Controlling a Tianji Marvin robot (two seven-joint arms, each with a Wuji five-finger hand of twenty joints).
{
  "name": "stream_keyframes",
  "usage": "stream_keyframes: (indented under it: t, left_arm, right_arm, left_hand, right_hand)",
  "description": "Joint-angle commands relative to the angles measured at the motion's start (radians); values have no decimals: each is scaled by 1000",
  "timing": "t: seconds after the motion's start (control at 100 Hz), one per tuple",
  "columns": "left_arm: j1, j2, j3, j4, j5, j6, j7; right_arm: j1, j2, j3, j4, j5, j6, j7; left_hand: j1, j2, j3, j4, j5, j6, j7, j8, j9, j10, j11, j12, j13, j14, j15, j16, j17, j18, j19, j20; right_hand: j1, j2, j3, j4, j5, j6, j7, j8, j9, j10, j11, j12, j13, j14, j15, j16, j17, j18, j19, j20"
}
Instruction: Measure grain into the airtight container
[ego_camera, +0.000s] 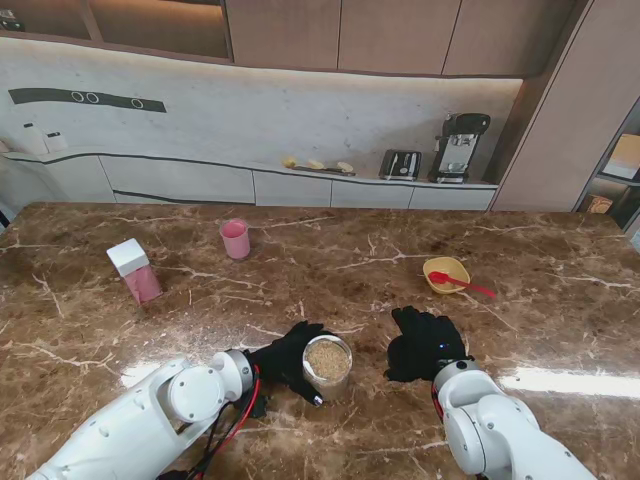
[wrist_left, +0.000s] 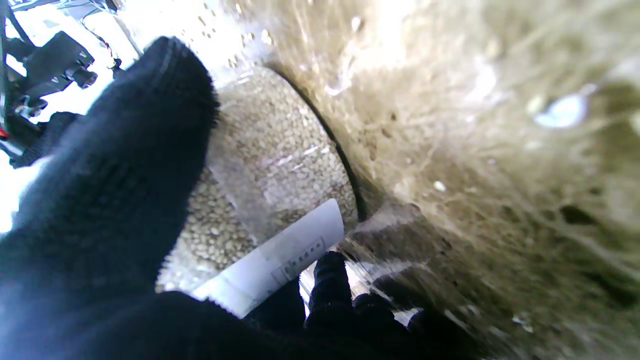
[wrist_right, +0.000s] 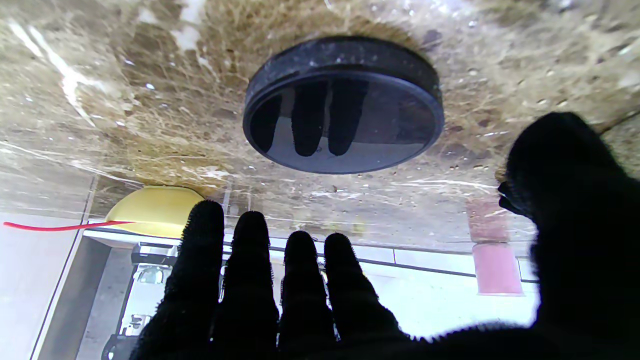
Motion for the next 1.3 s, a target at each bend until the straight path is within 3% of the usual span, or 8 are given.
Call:
stream_keyframes:
  t: [0.0,0.24,0.5,0.59,1.06,1.29]
  left_arm:
    - [30,22,15,52,8,14,-33]
    - [33,24,6,51,20,-1,-31]
    - [33,24,5,56,29,-12,-21]
    - [37,24,-2,53,32,-17,-18]
    - [80,33,-81,5,56,-59,-3]
    - [116,49,-157,-40,119,-72,-7]
  right_arm:
    - [0,-4,-2,12,9,0,4]
    - [12,-7,-8,27,25,-10,-22]
    - [18,-8,-10,34,32,-24,-46]
    - [20,-9,-10,35,32,-30,-52]
    - [19,-10,-7,29,36,-40,-66]
    - [15,-11,3,24,28,-47,-74]
  left_hand:
    - [-35,117,65,23,-33,-104,-47,-41,-7,16,-25,-15,53,242,122,25,137,450,255,13]
    - [-83,77,15,5,-122,-91,-123,-87,-22,11,-56,-12,53,238,121,10,138,448,252,2]
    - [-114,66,3,-4,-202,-71,-150,-74,-38,6,-81,-7,52,232,118,1,138,445,253,-1]
    - [-123,64,-2,-7,-216,-63,-220,-54,-41,5,-103,3,53,230,117,-11,139,445,253,-5]
    - [-162,56,-2,-16,-207,-53,-293,-82,-48,5,-119,15,54,229,118,-17,138,445,260,0]
    - [-162,64,-1,-16,-203,-48,-281,-85,-42,8,-112,18,54,234,125,-7,138,446,264,4]
  right_hand:
    - [-39,-3,10,27,-25,24,-14,-12,-10,18,-1,-12,-37,-19,5,-7,-18,-15,-18,-8]
    - [-41,0,7,27,-20,23,-9,-9,-6,17,2,-12,-37,-19,7,-7,-18,-12,-19,-4]
    - [-40,-1,9,28,-21,23,-8,-9,-5,18,1,-13,-39,-19,7,-8,-20,-12,-22,-2]
    - [-41,-1,9,28,-20,22,-7,-8,-4,18,1,-13,-39,-18,6,-8,-20,-11,-23,-2]
    - [-39,4,6,29,-17,23,-6,-9,1,17,0,-13,-42,-17,5,-9,-23,-11,-27,2]
    - [-41,13,7,30,-17,22,-7,-10,1,17,-2,-14,-39,-19,6,-9,-23,-7,-28,3]
